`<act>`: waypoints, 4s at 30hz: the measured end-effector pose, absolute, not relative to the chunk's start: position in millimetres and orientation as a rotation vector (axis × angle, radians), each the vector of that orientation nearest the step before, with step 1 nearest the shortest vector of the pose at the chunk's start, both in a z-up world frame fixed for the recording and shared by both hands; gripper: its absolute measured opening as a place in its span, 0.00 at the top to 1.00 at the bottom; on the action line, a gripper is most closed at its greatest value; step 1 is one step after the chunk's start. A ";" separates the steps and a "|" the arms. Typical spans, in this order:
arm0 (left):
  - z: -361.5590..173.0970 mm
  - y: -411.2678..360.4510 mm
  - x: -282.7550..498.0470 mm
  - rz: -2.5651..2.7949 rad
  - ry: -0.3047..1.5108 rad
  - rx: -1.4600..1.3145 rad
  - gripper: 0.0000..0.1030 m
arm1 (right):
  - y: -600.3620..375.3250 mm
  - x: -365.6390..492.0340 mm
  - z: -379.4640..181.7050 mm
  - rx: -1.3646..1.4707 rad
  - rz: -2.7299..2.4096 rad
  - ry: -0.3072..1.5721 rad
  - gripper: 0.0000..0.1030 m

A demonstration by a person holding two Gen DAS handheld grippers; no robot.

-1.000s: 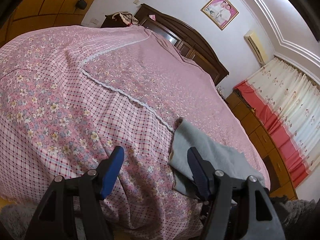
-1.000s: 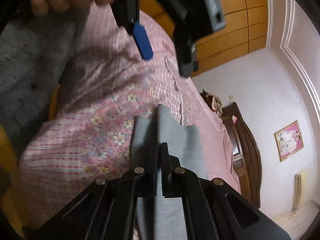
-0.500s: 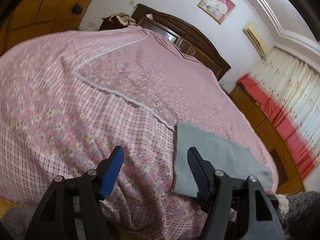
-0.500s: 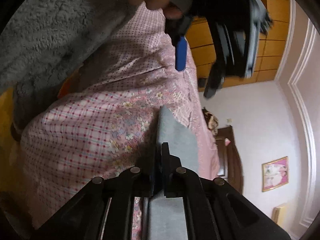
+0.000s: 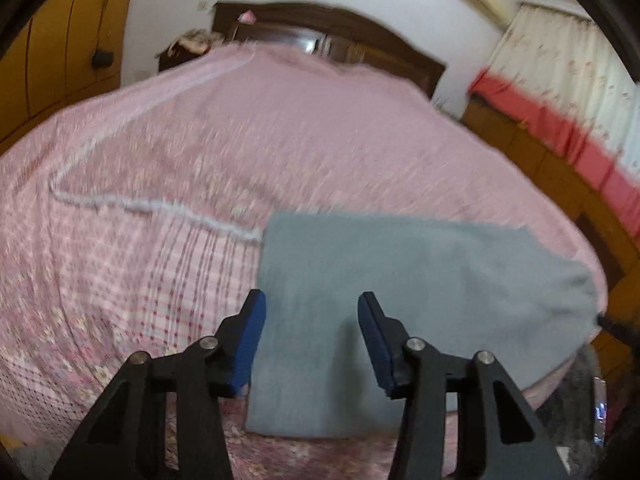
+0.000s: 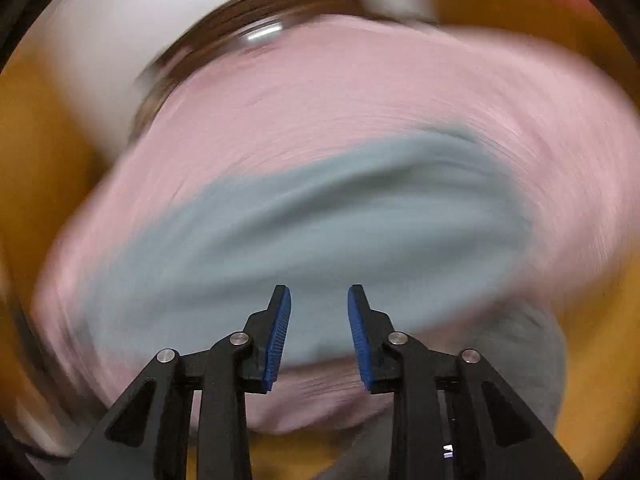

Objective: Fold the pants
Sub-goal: 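Grasp the waistband with the right tool and lift it over the folded pants, then hold the grey waistband in the right tool and lift it off the bed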

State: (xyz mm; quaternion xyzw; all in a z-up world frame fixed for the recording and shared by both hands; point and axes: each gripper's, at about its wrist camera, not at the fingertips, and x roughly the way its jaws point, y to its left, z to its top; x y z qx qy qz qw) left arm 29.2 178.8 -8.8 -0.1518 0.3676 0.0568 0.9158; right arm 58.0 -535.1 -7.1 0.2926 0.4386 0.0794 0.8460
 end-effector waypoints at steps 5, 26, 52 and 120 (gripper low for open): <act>-15.6 180.1 35.0 0.140 0.765 -0.339 0.51 | -624.4 72.7 -52.6 0.841 0.265 1.015 0.69; -37.9 160.2 65.6 0.216 0.757 -0.277 0.51 | -635.8 89.5 -60.5 0.771 0.353 0.942 0.86; -41.7 166.6 70.2 0.214 0.745 -0.276 0.51 | -669.3 77.7 -97.8 1.005 0.582 0.852 0.50; -45.2 169.9 71.7 0.205 0.741 -0.296 0.50 | -576.8 196.6 -35.7 0.871 0.458 0.905 0.79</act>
